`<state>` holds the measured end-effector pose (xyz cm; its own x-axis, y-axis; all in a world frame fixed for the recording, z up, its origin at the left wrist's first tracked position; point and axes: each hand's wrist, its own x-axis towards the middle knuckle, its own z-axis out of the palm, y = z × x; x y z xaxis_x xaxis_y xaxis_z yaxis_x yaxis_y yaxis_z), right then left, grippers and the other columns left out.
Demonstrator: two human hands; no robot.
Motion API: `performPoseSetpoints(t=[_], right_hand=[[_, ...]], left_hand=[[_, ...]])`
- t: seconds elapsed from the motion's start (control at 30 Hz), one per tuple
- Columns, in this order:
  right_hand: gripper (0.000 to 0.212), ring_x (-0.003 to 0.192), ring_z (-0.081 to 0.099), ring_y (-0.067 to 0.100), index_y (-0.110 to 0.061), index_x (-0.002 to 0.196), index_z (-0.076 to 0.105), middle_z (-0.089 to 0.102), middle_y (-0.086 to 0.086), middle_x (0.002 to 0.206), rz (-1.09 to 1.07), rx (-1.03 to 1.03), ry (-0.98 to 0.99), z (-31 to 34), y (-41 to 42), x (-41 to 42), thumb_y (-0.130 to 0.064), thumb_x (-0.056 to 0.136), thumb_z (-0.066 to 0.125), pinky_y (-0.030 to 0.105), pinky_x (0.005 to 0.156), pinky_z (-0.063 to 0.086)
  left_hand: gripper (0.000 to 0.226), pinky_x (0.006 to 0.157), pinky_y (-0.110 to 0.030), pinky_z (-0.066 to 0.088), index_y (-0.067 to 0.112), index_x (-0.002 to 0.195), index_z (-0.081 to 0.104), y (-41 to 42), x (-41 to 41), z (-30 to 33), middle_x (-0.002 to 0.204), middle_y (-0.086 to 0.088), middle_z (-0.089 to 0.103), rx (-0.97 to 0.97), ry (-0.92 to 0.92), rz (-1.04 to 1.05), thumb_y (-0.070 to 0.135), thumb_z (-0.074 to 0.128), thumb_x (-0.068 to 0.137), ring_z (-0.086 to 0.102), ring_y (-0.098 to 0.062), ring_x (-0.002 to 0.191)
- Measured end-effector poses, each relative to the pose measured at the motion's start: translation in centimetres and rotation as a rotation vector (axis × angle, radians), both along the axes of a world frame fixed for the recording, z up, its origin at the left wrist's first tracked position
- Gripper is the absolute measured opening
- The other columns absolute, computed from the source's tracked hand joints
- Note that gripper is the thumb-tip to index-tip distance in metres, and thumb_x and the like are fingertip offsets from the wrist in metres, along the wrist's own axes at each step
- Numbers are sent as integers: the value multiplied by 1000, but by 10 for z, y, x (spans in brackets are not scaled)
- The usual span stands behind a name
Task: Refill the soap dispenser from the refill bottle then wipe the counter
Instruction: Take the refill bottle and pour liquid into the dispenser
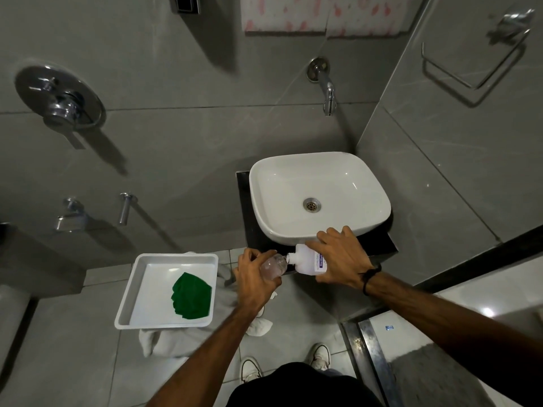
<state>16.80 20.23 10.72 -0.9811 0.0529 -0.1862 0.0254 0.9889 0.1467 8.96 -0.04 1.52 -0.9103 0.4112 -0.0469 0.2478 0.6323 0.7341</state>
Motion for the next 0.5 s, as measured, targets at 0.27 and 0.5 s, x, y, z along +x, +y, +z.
performPoseSetpoints(t=[0.27,0.5], right_hand=[[64,85,57,23,-25,114,65,61,0,94,7,13,-12,2,2,-1,-63,62,67,37,74,32],[64,81,57,23,-24,110,67,62,1,91,10,24,-9,3,5,1,-62,59,72,36,72,28]], left_hand=[[67,95,-48,51,34,125,69,4,-1,-2,108,3,53,1,-3,-3,32,88,61,54,-18,103],[69,94,-48,51,33,125,69,8,0,-5,109,3,53,17,2,-8,31,88,59,54,-17,102]])
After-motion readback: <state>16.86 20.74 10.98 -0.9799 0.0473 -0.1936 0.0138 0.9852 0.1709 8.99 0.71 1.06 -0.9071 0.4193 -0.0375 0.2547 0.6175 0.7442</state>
